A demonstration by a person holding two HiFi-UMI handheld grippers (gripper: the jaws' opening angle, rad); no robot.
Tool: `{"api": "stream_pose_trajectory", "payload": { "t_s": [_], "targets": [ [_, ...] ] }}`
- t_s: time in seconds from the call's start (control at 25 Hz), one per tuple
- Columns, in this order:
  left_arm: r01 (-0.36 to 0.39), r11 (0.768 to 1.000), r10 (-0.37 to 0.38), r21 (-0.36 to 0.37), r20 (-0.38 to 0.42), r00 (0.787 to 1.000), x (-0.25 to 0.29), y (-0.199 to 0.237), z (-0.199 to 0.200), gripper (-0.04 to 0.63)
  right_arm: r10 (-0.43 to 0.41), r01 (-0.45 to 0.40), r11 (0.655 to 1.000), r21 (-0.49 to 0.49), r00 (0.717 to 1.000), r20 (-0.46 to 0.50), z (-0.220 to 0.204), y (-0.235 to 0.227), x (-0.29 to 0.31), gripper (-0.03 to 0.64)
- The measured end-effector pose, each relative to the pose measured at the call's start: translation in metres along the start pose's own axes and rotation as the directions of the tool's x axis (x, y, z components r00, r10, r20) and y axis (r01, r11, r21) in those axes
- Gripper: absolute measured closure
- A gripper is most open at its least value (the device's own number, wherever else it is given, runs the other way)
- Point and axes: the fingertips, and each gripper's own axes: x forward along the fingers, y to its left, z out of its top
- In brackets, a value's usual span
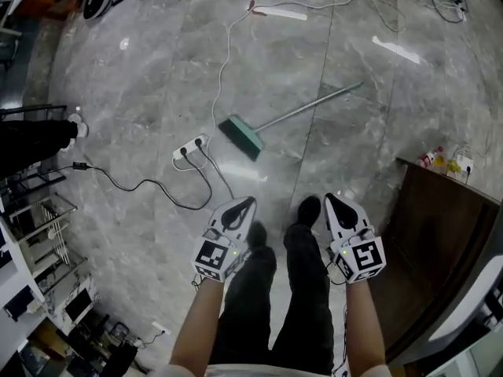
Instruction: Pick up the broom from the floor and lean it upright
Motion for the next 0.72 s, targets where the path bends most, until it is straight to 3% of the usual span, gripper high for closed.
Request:
{"api": "stream_pose_trajectory", "payload": {
  "t_s": [0.28, 0.72],
  "targets": [
    [0.019, 0.999, -0.019, 0.046, -0.018, 1.0, 0.055, 0.03, -0.068, 0.584, -0.023, 0.023, 1.0, -0.018, 0.999, -0.037, -0.081, -0.026, 0.056, 0.615],
    [0.086, 0.973, -0.081, 0.212, -0.033, 0.996, 0.154, 0.077, -0.137, 0.584, -0.059, 0.06, 0.998, -0.023, 0.998, 0.022, -0.132, -0.088, 0.106, 0.615]
  ]
}}
